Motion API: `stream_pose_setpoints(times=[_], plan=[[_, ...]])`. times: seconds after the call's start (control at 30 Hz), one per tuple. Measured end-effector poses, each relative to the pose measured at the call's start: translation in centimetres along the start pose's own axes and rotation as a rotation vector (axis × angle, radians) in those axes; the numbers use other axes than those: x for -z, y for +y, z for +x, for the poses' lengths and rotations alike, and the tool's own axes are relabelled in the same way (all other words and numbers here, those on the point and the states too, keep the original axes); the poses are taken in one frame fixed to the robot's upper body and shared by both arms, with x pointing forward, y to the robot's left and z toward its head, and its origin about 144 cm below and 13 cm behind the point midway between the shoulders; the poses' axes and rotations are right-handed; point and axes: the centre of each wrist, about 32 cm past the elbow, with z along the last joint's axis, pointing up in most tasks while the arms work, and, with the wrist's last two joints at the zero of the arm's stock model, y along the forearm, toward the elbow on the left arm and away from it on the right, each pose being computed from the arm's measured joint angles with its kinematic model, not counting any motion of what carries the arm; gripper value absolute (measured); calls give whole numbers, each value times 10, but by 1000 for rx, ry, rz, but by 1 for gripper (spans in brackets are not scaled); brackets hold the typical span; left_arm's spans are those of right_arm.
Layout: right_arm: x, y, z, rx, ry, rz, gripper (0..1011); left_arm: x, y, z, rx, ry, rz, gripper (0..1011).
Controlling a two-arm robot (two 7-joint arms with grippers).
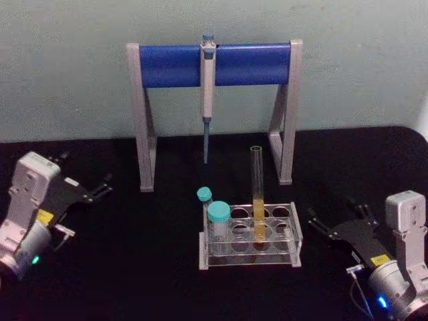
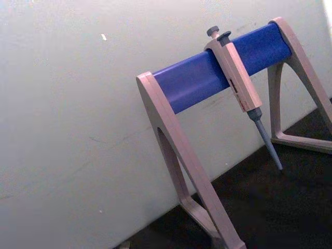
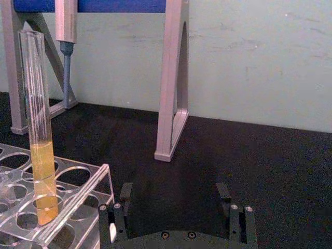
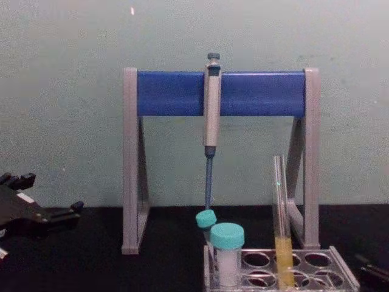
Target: Pick up the test tube from the test tube rack, shake it, then place it back into the test tube rack.
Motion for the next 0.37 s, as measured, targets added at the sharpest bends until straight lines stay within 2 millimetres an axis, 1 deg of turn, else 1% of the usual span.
stream_pose_setpoints(times=[0.37], plan=[[0, 0, 0, 0, 1, 0, 1000, 0, 0, 0, 0, 0, 0, 1010]])
